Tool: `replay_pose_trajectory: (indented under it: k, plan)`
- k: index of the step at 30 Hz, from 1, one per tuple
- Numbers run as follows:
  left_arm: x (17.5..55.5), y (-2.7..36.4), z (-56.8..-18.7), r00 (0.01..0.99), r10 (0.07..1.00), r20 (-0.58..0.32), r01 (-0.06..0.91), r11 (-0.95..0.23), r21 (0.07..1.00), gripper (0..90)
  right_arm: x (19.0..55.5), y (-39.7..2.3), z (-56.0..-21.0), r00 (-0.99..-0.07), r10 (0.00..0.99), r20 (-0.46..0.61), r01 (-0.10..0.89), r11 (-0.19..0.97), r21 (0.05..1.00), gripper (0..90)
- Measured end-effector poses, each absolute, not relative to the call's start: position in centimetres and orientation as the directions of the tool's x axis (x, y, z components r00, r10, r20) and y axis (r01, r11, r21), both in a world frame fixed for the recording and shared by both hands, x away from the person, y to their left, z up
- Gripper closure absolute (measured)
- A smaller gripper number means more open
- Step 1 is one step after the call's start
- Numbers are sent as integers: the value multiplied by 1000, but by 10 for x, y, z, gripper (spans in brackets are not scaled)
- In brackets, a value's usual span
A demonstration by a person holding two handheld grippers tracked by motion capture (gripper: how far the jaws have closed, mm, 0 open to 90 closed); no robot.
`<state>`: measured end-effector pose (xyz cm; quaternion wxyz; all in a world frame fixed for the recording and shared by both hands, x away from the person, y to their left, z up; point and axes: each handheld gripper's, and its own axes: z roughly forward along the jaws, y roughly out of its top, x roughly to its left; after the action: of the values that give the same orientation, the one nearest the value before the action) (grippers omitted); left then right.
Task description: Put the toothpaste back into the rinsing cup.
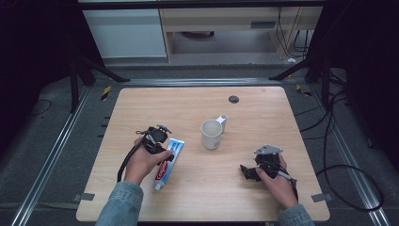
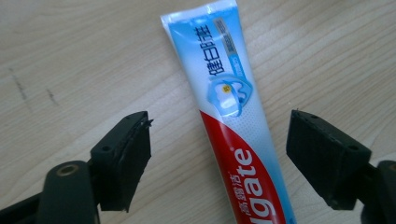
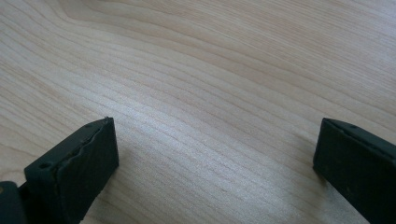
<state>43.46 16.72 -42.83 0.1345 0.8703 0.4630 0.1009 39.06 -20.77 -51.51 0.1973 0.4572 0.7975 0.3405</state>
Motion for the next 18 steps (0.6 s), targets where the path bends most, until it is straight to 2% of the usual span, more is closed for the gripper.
replay_pose_trajectory:
  k: [5,18]
  plan:
    - [443,158,-440,547,836,47,803,-540,253,236,391,-208,-515,-504,864,-3,595,350,724,3]
    - [459,153,-456,490,872,5,857,-483,178,287,391,-208,-515,-504,863,-4,594,350,725,3]
